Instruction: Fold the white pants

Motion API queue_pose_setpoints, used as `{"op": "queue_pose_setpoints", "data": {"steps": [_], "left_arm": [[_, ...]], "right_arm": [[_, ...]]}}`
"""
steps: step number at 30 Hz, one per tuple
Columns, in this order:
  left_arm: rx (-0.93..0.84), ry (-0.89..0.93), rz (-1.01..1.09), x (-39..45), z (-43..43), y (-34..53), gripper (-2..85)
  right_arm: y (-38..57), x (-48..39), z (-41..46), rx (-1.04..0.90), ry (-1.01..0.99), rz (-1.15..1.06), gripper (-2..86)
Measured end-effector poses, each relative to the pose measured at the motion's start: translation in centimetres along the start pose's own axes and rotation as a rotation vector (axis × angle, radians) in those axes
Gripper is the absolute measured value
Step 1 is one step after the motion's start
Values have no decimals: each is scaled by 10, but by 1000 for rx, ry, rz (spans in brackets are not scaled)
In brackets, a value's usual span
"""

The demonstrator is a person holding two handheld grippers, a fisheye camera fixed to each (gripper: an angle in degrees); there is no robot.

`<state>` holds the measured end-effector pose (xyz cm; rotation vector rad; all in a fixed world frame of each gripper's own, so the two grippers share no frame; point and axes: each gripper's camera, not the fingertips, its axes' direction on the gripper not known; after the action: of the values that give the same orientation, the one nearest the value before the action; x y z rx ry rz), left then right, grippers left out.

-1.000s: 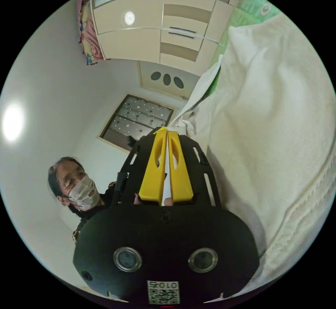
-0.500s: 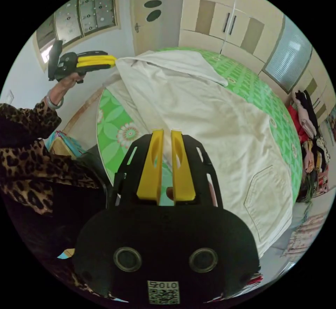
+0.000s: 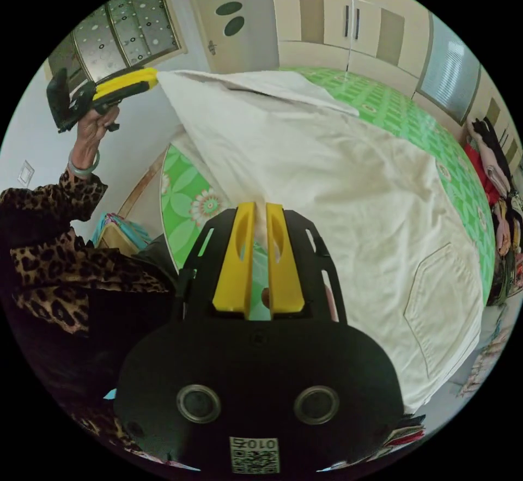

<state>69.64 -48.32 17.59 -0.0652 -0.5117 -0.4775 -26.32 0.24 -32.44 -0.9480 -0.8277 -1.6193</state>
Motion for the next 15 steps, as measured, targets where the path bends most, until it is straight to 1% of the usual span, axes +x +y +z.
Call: {"op": "queue_pose_setpoints", "data": {"steps": [2,5,7,8,10,12,14,15], "left_arm": [[-81,54,-90,7,22,39,-1],[-89,91,-141,15,32,66,-1],[-108,73,-114,22,33,69,-1],[-113,90,-145,24,27,70,-1],[-84,61,-124,31,16,72,-1],[-112,29,-80,39,21,73,-1],[-152,73,-77,49,41,85,-1],[-115,62,-93,51,40,88,-1]], "right_arm": [[0,7,6,22,-23,2,41],[-4,19,23,7,-52,10,33],[-8,30,42,-35,-75,32,30],[-8,32,45,-37,-72,37,29],[-4,37,46,37,-69,39,28],[-5,43,50,74,-116,9,28],[-10,56,72,14,-129,33,28],[-12,66,93,-48,-100,59,28]]}}
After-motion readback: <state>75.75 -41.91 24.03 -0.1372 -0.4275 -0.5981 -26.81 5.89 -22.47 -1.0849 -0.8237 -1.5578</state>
